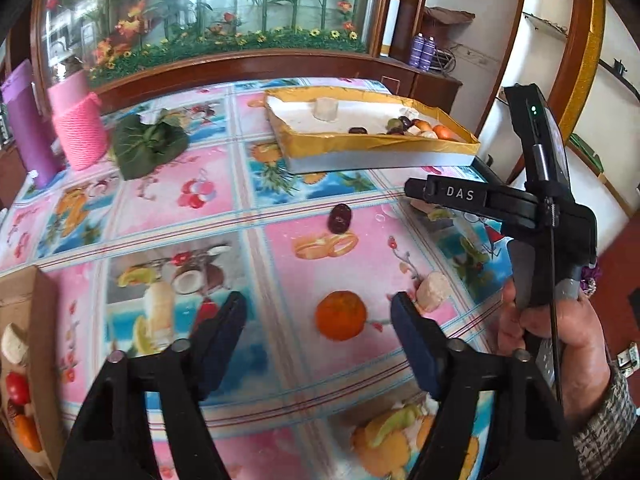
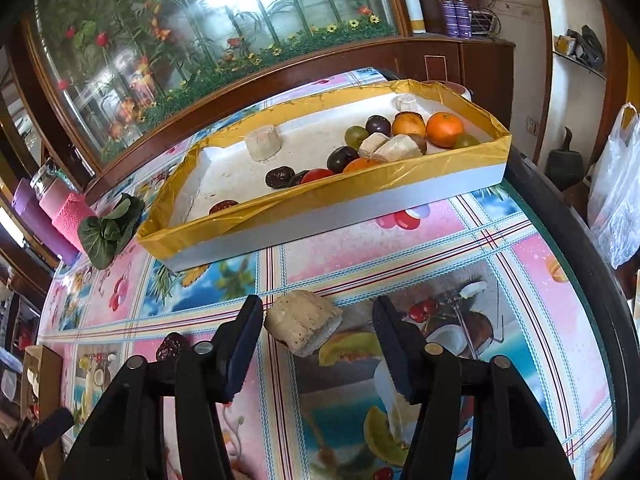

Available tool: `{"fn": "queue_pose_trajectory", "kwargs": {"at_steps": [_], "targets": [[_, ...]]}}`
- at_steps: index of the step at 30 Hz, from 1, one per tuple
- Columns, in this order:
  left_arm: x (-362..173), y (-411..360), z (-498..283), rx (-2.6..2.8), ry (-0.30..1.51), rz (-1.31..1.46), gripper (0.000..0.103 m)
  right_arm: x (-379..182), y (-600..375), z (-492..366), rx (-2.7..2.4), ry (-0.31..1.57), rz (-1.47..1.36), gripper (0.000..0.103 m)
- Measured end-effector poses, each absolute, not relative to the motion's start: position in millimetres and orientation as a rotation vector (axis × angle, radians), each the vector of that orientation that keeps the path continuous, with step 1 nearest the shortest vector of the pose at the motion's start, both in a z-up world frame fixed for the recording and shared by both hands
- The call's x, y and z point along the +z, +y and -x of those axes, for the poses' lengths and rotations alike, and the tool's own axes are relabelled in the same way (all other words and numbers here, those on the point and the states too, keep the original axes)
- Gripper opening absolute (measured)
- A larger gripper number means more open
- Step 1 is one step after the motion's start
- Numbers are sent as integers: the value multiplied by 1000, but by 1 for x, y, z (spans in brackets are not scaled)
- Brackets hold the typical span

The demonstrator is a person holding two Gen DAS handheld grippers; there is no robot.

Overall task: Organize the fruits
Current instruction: 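Grasp another orange with the left tool while the right tool grasps a beige cube, then carry orange and beige cube into the cardboard box and open both tools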

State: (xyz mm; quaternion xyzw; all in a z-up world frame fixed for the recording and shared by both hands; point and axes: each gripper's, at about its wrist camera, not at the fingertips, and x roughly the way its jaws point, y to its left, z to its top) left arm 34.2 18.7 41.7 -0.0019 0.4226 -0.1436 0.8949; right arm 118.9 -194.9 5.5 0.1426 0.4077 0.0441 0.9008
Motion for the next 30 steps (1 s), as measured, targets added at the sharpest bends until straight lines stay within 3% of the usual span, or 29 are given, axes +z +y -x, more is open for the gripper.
{"fn": "queue_pose_trajectory", "kwargs": {"at_steps": [4, 8, 10, 25, 30], "targets": [[26, 7, -45, -322, 908, 5, 59, 5, -187, -119, 125, 850, -261, 42], [17, 0, -42, -349, 921, -23, 48, 7, -174, -116, 113, 844, -178, 41], [18, 2, -39, -350, 911, -17, 28, 9, -170, -114, 110, 838, -154, 41], [17, 25, -43, -384, 935, 143, 28, 11, -172, -111, 40, 828, -157, 41], [53, 57, -8, -380, 863, 195, 28, 38, -170, -73, 84, 813, -189, 41]]}}
